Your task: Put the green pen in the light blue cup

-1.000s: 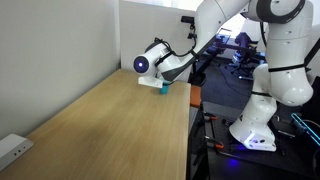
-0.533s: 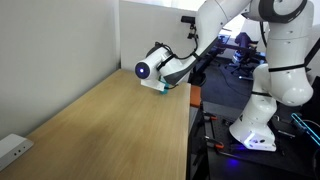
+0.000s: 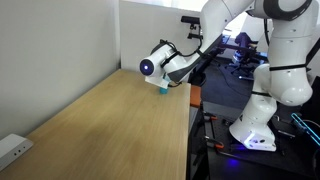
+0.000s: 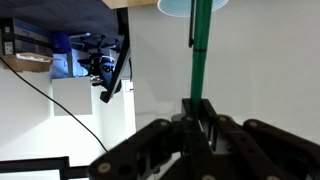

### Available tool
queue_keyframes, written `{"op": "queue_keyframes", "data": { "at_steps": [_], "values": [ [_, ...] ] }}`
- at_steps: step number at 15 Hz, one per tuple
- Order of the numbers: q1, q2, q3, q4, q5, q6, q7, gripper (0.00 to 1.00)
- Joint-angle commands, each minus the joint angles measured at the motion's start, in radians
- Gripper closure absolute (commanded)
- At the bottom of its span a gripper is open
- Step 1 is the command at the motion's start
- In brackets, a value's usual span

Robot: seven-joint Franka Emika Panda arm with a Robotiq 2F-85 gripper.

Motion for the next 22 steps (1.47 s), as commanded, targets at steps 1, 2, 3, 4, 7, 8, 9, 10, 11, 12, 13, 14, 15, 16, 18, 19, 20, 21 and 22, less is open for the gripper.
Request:
{"op": "queue_keyframes", "data": {
  "at_steps": [1,2,3,4,7,8,9,10,11,12,13,14,15,16,18,19,20,21,22],
  "values": [
    [-0.023,-0.077,0.006,-0.055,0.012,-0.025,0.018,0.97],
    [-0.028,-0.088,0.005,-0.062,0.015,-0.027,0.017,0.97],
    [-0.034,-0.096,0.003,-0.067,0.017,-0.029,0.018,0.97],
    [-0.04,-0.104,0.0,-0.074,0.021,-0.032,0.02,0.97],
    [-0.056,-0.117,-0.007,-0.083,0.032,-0.051,0.024,0.97],
    [-0.063,-0.119,-0.011,-0.085,0.031,-0.054,0.025,0.97],
    [-0.069,-0.121,-0.013,-0.087,0.031,-0.06,0.025,0.97],
    [-0.076,-0.122,-0.016,-0.089,0.028,-0.061,0.027,0.97],
    [-0.082,-0.122,-0.02,-0.09,0.02,-0.059,0.029,0.97],
    [-0.087,-0.119,-0.024,-0.09,0.014,-0.057,0.03,0.97],
    [-0.093,-0.116,-0.03,-0.089,0.007,-0.054,0.031,0.97],
    [-0.098,-0.114,-0.035,-0.088,0.0,-0.05,0.033,0.97],
    [-0.104,-0.111,-0.041,-0.087,-0.01,-0.043,0.033,0.97],
    [-0.109,-0.107,-0.045,-0.084,-0.02,-0.041,0.033,0.97],
    [-0.121,-0.1,-0.053,-0.08,-0.045,-0.028,0.034,0.97],
    [-0.126,-0.096,-0.057,-0.077,-0.058,-0.025,0.037,0.97],
    [-0.132,-0.091,-0.061,-0.075,-0.072,-0.019,0.037,0.97],
    [-0.137,-0.088,-0.065,-0.072,-0.083,-0.011,0.036,0.97],
    [-0.144,-0.082,-0.068,-0.069,-0.095,-0.004,0.035,0.97]
  ]
}}
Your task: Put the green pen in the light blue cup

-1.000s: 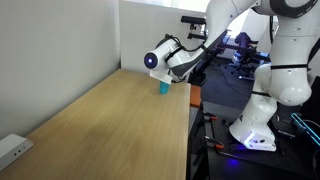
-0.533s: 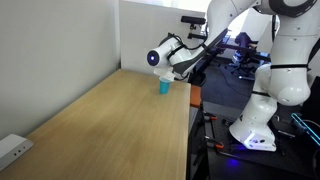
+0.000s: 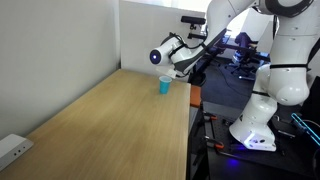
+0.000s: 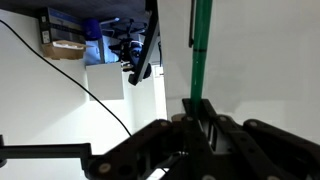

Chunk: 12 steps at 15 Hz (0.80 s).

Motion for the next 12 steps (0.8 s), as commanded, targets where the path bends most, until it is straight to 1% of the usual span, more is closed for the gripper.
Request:
{"op": "queue_keyframes", "data": {
  "at_steps": [1,2,3,8,9,12],
  "values": [
    [-0.024,0.01,-0.011,-0.001,-0.055,0.043,0.032,0.97],
    [-0.032,0.017,-0.01,0.002,-0.07,0.069,0.024,0.97],
    [-0.023,0.007,0.0,0.001,-0.037,0.027,-0.001,0.89],
    [-0.031,0.018,-0.002,0.002,-0.052,0.048,-0.001,0.89],
    [-0.031,0.018,-0.002,0.002,-0.052,0.048,-0.001,0.97],
    [-0.024,0.049,-0.004,0.03,-0.039,0.006,0.037,0.97]
  ]
}}
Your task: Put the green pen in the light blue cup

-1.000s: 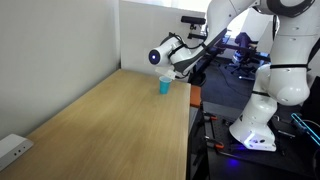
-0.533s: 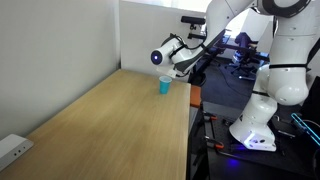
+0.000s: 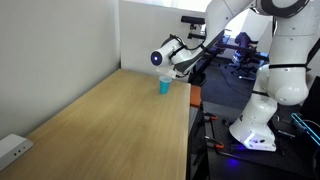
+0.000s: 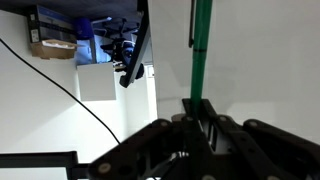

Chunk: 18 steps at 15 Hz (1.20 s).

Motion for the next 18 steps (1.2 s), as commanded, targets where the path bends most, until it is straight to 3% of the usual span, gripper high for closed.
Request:
{"op": "queue_keyframes", "data": {
  "at_steps": [1,7,18],
  "values": [
    [0.005,0.033,0.001,0.033,0.013,-0.051,0.042,0.97],
    [0.009,0.086,0.0,0.059,-0.015,-0.084,0.115,0.97],
    [-0.007,0.106,0.007,0.045,-0.189,0.021,0.099,0.97]
  ]
}}
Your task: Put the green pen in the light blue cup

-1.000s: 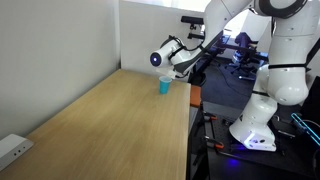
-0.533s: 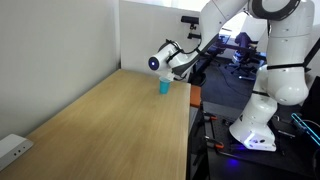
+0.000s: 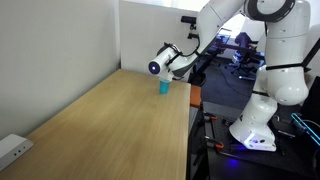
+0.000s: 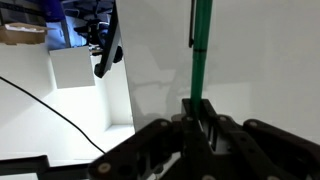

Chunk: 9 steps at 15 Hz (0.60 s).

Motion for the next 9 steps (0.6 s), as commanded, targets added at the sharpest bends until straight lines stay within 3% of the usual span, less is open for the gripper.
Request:
{"op": "queue_keyframes", "data": {
  "at_steps": [1,9],
  "values": [
    [-0.009,-0.004,0.009,-0.009,-0.048,0.042,0.014,0.97],
    [-0.005,0.032,0.027,-0.008,-0.048,0.075,0.022,0.97]
  ]
}}
